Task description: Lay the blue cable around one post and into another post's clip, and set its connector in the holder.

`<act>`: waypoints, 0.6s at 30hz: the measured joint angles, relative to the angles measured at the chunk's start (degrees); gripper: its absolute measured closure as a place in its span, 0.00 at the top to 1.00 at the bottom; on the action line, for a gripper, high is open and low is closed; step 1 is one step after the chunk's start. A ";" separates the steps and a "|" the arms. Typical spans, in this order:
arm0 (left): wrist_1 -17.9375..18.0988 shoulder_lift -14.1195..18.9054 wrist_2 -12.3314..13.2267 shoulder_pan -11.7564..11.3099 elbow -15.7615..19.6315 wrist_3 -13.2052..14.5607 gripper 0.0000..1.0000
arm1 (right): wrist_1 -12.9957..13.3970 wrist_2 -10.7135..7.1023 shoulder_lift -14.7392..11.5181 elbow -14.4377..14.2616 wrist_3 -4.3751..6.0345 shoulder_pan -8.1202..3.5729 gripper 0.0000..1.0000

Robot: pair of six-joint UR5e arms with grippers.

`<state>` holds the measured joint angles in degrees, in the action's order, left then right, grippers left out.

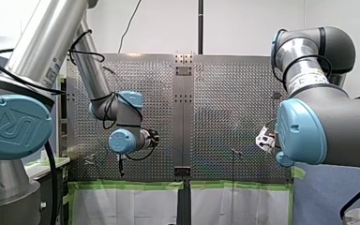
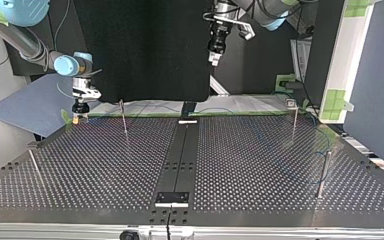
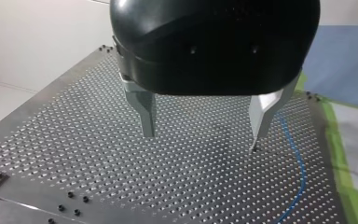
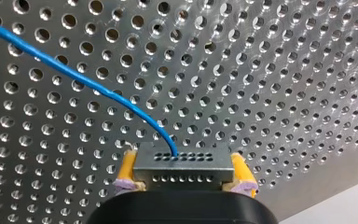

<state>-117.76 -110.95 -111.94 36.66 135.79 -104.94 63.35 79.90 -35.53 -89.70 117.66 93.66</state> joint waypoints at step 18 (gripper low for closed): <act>8.80 0.07 1.96 -0.09 9.12 0.45 1.00 | 0.22 0.00 0.04 0.00 0.11 0.34 0.00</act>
<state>-108.95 -110.88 -109.98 36.57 144.90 -104.49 63.57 79.90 -35.49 -89.70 117.77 94.01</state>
